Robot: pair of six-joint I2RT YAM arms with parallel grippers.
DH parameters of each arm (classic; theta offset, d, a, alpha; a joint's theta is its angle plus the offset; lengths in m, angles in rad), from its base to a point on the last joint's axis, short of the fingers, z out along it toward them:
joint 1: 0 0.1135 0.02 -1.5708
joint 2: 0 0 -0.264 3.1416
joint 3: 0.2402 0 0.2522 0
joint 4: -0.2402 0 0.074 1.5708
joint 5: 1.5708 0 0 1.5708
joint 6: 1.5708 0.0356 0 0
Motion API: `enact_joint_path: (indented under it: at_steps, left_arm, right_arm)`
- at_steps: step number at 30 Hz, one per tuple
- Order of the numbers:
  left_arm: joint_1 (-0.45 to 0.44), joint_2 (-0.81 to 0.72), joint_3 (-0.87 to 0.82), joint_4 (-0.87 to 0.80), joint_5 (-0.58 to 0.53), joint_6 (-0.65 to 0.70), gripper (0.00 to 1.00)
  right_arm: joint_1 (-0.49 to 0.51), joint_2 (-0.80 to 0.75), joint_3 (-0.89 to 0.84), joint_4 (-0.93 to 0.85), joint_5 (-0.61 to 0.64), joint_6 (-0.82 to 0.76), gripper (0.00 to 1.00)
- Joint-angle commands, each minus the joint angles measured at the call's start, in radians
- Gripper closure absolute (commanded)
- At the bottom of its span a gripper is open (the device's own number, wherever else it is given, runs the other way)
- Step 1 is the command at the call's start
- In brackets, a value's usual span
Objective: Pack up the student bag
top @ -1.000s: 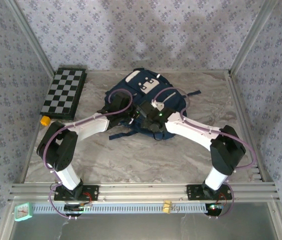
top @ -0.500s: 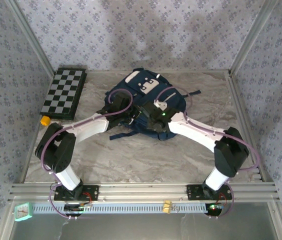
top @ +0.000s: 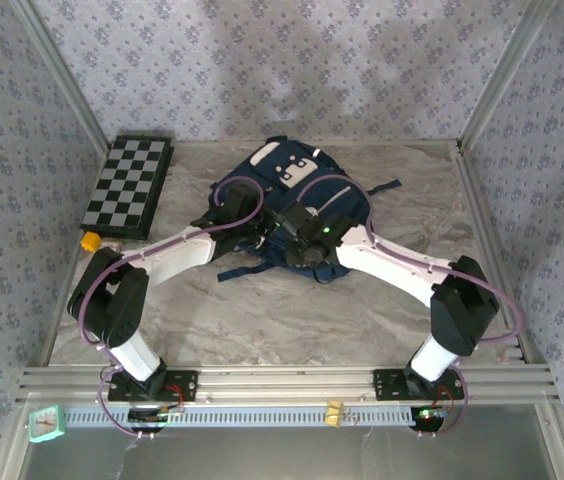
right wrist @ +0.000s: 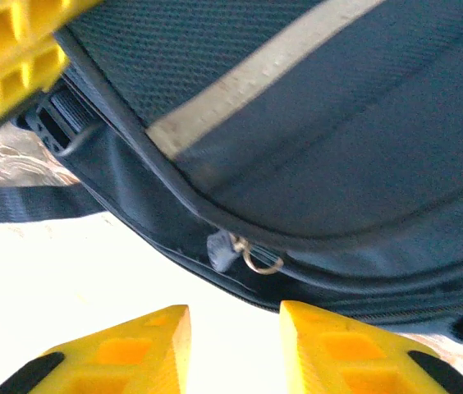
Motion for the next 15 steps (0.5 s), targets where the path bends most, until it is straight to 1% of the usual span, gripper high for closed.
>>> enact_joint_path:
  at_steps: [1, 9, 11, 15]
  left_arm:
    - [0.001, -0.055, 0.045, 0.007, 0.000, 0.019, 1.00]
    - [0.000, -0.046, 0.045, 0.014, 0.009, 0.015, 1.00]
    - [-0.001, -0.048, 0.046, 0.016, 0.010, 0.014, 1.00]
    - [-0.004, -0.054, 0.048, 0.014, 0.007, 0.017, 1.00]
  right_arm:
    - [-0.005, 0.037, 0.030, 0.031, -0.009, 0.028, 0.69]
    - [-0.017, 0.063, 0.027, 0.086, 0.042, 0.054, 0.71]
    - [-0.015, 0.073, 0.030, 0.098, 0.076, 0.053, 0.69]
    - [-0.013, 0.095, 0.045, 0.098, 0.119, 0.054, 0.68]
